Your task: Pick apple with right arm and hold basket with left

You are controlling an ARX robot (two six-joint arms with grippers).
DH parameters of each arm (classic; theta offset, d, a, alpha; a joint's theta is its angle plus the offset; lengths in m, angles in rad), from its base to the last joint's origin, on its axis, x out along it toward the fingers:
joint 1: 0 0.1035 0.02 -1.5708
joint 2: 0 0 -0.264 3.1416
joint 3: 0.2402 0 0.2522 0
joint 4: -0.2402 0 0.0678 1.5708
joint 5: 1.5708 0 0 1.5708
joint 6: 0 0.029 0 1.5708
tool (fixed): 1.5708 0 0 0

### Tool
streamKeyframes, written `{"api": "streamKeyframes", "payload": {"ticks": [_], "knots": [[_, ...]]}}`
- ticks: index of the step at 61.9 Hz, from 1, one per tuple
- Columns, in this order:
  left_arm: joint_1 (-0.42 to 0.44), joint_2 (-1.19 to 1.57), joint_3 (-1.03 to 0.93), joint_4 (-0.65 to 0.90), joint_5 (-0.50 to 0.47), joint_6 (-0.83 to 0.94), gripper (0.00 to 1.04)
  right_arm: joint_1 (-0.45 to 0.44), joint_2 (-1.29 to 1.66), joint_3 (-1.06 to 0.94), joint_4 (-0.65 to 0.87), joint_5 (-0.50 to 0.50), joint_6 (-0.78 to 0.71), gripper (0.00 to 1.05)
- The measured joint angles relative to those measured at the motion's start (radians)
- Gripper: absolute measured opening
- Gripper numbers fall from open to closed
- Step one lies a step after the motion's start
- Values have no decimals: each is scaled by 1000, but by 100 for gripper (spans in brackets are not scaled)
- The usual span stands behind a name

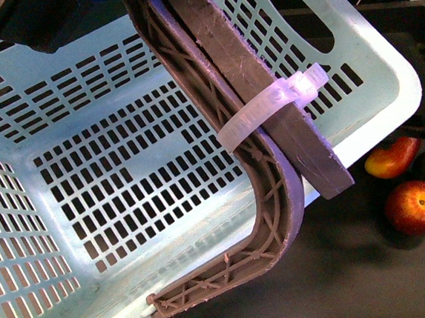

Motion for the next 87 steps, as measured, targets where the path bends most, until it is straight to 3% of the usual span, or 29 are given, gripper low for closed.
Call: {"api": "streamKeyframes", "payload": {"ticks": [43, 57, 87], "knots": [[0, 0, 0, 0, 0, 0, 16, -94, 217, 101, -67, 14, 124, 96], [0, 0, 0, 0, 0, 0, 16, -144, 283, 124, -74, -26, 182, 96], [0, 0, 0, 0, 0, 0, 16, -148, 348, 153, -70, -79, 181, 96]]}}
